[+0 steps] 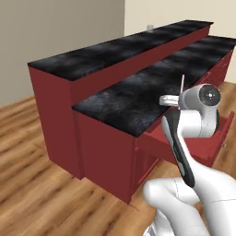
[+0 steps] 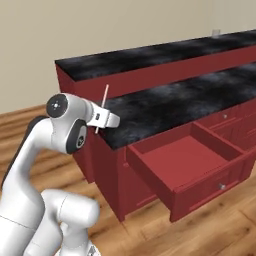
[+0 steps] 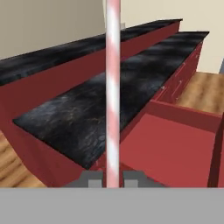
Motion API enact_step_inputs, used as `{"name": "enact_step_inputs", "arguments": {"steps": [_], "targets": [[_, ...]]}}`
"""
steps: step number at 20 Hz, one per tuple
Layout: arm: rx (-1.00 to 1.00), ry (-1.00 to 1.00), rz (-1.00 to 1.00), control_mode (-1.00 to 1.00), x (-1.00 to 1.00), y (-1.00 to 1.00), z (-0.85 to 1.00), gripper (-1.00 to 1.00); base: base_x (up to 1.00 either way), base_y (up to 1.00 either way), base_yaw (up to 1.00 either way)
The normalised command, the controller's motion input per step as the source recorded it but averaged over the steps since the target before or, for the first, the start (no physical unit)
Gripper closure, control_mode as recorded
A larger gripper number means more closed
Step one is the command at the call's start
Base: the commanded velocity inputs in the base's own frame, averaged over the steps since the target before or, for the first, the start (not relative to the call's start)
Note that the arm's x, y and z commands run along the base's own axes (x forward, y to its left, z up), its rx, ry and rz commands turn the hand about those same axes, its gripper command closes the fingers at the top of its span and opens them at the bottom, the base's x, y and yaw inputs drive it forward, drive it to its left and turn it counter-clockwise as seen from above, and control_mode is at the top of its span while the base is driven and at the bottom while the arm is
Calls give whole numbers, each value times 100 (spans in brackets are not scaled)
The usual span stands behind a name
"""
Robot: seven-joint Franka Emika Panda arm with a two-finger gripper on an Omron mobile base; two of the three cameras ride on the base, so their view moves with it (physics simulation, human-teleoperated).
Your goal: Take a straw from the drawer in front and place it inside the glass cup on the dining counter.
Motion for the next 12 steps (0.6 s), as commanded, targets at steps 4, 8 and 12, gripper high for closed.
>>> {"name": "enact_step_inputs", "arguments": {"steps": [4,8,12], "targets": [[0,0,0,100,0,0,0,100,29,100,25],[0,0,0,100,0,0,0,100,53,100,-2],[0,0,0,100,0,0,0,100,58,100,-9]]}}
